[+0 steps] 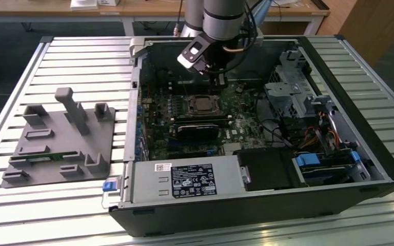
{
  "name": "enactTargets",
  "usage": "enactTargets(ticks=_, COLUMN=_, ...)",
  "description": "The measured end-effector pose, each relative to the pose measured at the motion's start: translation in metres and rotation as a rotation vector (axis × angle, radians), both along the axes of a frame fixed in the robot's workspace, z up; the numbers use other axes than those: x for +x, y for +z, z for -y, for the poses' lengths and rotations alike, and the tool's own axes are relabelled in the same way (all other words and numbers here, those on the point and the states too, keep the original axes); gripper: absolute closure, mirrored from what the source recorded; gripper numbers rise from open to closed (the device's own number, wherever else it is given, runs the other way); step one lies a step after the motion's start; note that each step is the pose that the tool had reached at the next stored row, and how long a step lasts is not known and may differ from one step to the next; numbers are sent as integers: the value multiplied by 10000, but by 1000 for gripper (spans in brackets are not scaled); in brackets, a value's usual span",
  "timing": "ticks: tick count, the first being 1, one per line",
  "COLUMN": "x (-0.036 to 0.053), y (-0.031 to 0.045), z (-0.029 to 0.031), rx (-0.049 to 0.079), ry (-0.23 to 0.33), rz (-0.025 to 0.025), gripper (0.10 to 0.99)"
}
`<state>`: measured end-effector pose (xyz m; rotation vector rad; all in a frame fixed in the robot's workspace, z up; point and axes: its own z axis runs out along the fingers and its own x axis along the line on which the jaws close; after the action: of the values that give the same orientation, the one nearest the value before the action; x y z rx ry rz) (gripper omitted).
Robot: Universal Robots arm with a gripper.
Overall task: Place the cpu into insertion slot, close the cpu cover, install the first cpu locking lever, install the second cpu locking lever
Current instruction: 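Close the cpu cover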
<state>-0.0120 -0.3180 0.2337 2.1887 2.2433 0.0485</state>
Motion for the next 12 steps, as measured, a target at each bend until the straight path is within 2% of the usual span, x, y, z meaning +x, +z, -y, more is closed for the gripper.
enactTargets(ticks=3, x=-81, y=-17, z=-1, rx=3, ry=-1, rz=1, gripper=980)
enactTargets(ticks=8, x=-107, y=-96, z=18, rx=2, ry=-1, rz=-30, gripper=980)
enactTargets(ticks=12, x=-178, y=-139, z=19, rx=2, ry=-1, rz=-41, gripper=980)
